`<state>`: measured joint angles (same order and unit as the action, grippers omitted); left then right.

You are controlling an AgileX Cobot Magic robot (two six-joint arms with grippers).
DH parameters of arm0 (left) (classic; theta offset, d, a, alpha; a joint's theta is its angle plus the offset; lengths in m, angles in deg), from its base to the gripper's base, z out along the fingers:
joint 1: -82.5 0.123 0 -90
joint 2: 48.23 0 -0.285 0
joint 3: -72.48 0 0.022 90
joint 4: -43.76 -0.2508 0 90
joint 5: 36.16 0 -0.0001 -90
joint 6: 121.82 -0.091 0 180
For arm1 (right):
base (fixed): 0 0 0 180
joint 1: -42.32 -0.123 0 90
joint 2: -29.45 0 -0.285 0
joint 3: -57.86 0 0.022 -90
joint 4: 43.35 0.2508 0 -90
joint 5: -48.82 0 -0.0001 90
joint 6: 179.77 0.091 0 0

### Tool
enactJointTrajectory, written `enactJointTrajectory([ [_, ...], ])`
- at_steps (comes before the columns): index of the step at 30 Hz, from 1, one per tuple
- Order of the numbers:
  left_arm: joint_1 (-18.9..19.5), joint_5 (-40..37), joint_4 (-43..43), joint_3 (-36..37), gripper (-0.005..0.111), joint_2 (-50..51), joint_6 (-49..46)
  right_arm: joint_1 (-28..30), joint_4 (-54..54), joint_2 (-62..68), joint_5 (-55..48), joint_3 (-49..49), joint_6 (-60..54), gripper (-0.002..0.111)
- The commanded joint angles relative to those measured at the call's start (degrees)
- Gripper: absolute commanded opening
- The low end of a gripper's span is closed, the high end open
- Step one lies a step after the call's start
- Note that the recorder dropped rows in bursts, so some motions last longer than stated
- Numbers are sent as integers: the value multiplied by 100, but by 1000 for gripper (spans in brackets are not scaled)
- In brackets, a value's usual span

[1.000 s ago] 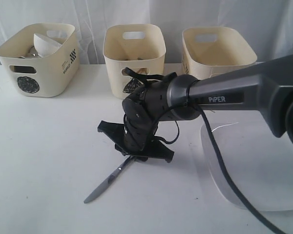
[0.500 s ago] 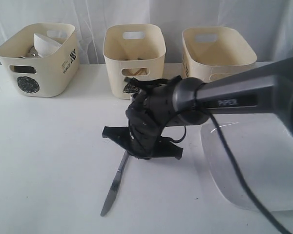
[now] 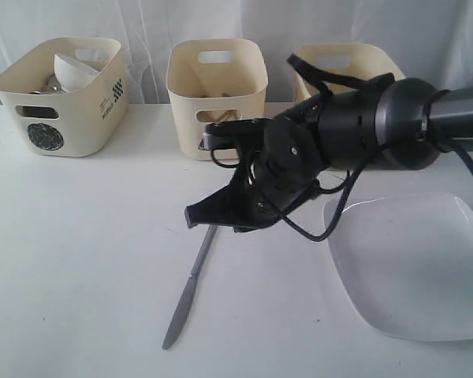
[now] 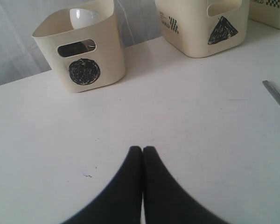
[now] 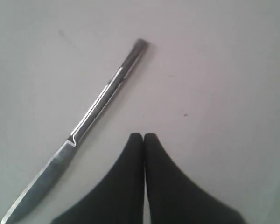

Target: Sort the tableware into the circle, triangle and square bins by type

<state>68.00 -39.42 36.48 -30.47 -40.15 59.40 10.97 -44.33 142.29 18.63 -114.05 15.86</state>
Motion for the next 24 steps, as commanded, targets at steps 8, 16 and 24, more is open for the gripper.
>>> enactJointTrajectory([
  [8, -29, 20, 40, 17, 0, -28, 11, -169, 1151, 208, -1108, -1260, -4888, 34],
  [16, -29, 20, 40, 17, 0, -28, 11, -415, 769, 950, -1920, -1843, -4736, 49],
  [24, -29, 20, 40, 17, 0, -28, 11, -590, -434, 1290, -2779, -2158, -6093, 49],
])
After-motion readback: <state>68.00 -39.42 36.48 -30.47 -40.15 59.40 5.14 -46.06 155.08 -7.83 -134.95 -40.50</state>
